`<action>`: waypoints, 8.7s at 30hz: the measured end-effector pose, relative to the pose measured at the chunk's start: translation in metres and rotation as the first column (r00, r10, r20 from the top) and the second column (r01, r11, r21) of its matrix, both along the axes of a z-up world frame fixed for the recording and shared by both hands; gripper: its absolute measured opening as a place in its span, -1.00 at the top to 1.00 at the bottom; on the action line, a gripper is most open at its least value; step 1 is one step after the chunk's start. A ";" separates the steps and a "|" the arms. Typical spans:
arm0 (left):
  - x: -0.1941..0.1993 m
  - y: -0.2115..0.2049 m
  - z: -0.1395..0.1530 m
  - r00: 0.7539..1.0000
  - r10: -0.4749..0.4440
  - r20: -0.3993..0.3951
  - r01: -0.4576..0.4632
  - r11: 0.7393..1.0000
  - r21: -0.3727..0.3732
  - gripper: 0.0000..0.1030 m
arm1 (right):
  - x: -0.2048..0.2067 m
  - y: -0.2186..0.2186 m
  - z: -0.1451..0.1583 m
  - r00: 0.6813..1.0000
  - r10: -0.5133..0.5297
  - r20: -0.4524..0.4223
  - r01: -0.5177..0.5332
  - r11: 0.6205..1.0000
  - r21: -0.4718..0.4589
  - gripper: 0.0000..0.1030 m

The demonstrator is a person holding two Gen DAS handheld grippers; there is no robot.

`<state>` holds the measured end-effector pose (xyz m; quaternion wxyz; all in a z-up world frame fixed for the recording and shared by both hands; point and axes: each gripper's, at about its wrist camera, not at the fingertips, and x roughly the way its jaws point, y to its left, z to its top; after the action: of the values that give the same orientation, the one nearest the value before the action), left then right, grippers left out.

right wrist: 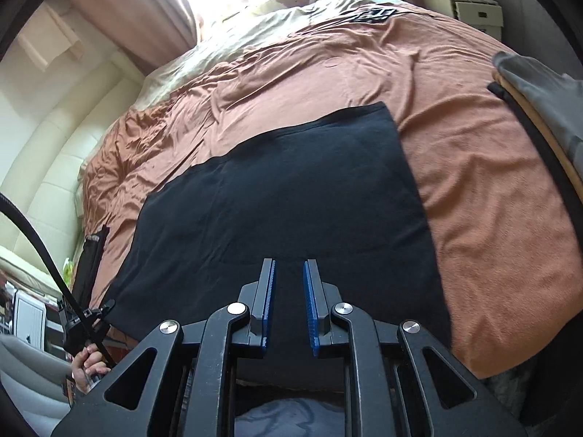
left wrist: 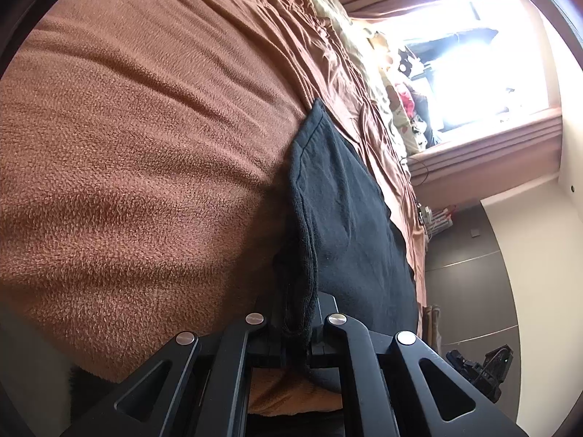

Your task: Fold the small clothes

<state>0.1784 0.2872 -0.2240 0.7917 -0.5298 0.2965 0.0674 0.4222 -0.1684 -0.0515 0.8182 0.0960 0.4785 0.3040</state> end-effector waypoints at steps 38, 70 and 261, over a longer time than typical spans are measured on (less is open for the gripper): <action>0.001 -0.002 -0.009 1.000 0.022 -0.014 -0.023 0.998 -0.058 0.87 | 0.125 0.245 -0.087 0.965 0.222 -0.143 -0.251 0.939 -0.235 0.76; -0.001 -0.001 0.028 0.986 -0.012 0.164 0.037 0.988 -0.151 0.88 | 0.174 0.285 -0.074 0.965 0.239 -0.111 -0.256 0.948 -0.190 0.81; 0.227 -0.223 0.028 0.640 -0.639 -0.426 0.742 0.658 0.127 0.19 | 0.060 -0.084 -0.139 0.970 -0.061 -0.236 0.118 0.965 0.234 0.63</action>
<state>0.4059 0.0646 -0.1959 0.7594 -0.2309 0.5983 -0.1097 0.4823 -0.2526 -0.1902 0.7529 0.2525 0.5225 0.3105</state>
